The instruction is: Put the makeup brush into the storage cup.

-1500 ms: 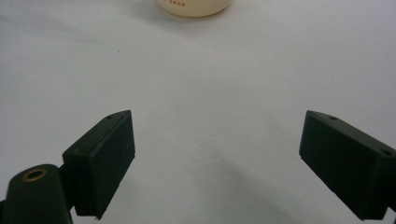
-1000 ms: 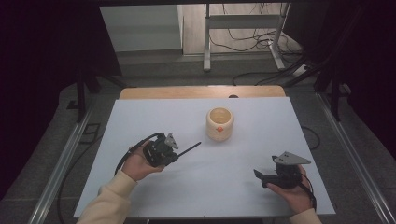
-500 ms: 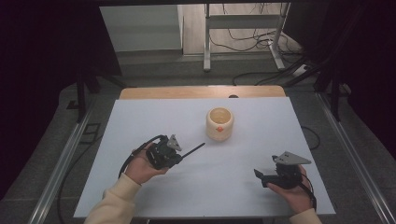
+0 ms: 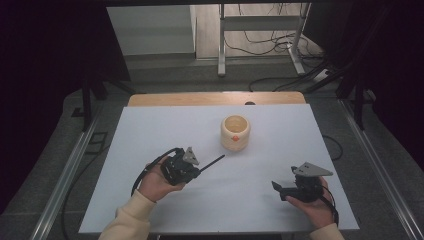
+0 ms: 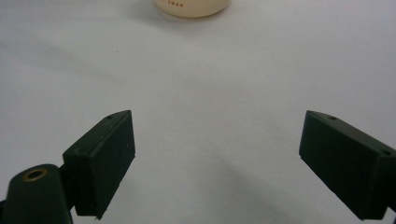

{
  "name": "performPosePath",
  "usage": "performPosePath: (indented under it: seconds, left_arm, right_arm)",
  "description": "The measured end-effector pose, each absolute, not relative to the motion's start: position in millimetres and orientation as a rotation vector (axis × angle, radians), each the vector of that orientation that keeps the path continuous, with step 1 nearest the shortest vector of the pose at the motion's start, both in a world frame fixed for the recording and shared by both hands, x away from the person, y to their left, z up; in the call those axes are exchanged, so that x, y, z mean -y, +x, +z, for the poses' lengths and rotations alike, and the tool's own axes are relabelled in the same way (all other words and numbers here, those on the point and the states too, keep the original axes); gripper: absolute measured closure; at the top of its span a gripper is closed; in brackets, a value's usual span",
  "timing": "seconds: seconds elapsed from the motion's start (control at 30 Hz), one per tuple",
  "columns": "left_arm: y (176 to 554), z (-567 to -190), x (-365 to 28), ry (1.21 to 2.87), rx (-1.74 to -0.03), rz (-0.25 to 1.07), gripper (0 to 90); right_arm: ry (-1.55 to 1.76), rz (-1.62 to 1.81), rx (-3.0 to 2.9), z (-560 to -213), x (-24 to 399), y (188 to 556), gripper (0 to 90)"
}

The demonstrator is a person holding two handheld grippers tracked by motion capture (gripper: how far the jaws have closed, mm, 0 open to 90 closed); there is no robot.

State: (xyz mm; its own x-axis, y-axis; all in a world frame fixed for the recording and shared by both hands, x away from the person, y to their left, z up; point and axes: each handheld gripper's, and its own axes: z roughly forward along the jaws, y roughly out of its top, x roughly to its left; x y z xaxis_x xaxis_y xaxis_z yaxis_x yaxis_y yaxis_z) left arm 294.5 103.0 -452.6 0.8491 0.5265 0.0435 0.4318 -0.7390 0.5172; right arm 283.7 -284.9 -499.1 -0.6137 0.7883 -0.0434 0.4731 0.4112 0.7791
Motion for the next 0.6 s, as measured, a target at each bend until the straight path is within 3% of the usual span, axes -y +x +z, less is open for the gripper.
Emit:
performPosePath:
  seconds: [0.6]
  left_arm:
    - [286,-454,-79,2.566,-0.623,0.251,83.9]
  right_arm:
    - [1.067,1.049,-2.257,-499,281,288,10.6]
